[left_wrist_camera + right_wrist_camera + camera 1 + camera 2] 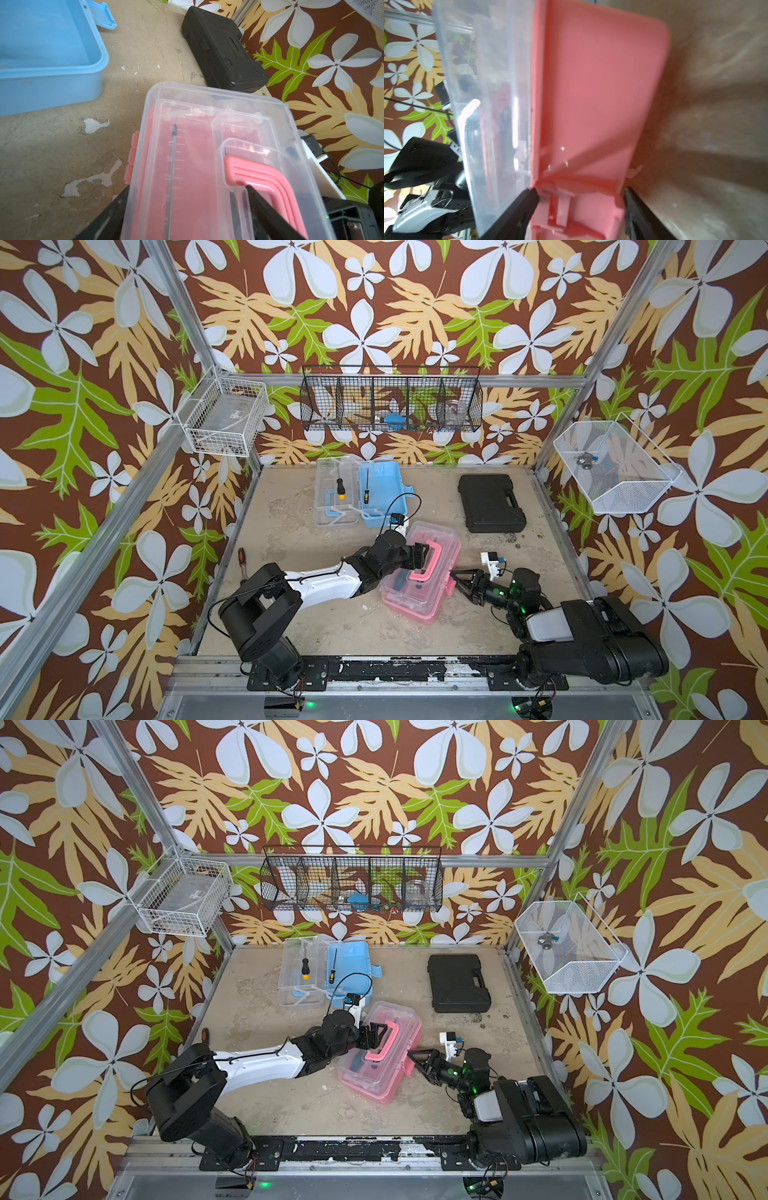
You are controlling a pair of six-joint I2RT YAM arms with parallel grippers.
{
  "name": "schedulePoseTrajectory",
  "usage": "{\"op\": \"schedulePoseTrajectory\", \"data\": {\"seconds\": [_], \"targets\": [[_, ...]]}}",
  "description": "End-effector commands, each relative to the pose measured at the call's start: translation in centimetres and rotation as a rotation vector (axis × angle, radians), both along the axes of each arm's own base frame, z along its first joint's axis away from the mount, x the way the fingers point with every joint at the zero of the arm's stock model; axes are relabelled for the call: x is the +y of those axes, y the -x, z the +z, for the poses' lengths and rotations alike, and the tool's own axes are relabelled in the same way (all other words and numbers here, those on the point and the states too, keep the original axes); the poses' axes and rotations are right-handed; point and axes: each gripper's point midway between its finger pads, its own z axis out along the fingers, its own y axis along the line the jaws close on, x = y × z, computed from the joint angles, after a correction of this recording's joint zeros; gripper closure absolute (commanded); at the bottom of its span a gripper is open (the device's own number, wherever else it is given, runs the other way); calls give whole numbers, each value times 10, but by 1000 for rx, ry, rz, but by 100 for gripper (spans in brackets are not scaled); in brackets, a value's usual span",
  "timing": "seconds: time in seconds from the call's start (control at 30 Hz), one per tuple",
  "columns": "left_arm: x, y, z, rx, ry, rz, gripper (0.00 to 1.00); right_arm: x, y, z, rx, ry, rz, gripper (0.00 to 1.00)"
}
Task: Close toolboxes
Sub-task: Fasten the toolbox latch on the toolbox.
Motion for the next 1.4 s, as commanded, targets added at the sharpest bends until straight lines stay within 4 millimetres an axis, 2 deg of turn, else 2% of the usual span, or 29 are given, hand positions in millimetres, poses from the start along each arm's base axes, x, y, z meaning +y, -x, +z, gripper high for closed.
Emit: {"op": "schedulePoseTrajectory", "data": {"seconds": [0.0,0.23,0.37,0.47,0.63,0.77,1.37], "targets": [[46,54,-86,324,-282,-17,100,7,21,13,-49,-58,41,33],[51,50,-84,310,-315,9,100,8,23,18,-58,-49,52,37],[55,44,-81,297,-335,41,100,5,21,9,-64,67,54,35],[51,42,-79,300,-315,47,100,1,19,13,-90,124,37,33],[47,39,-72,296,-298,56,100,3,24,7,-62,99,49,32],[53,37,-68,284,-309,79,100,4,25,11,-64,72,56,32],[71,32,-52,229,-372,151,100,0,20,19,-97,152,45,34]]}}
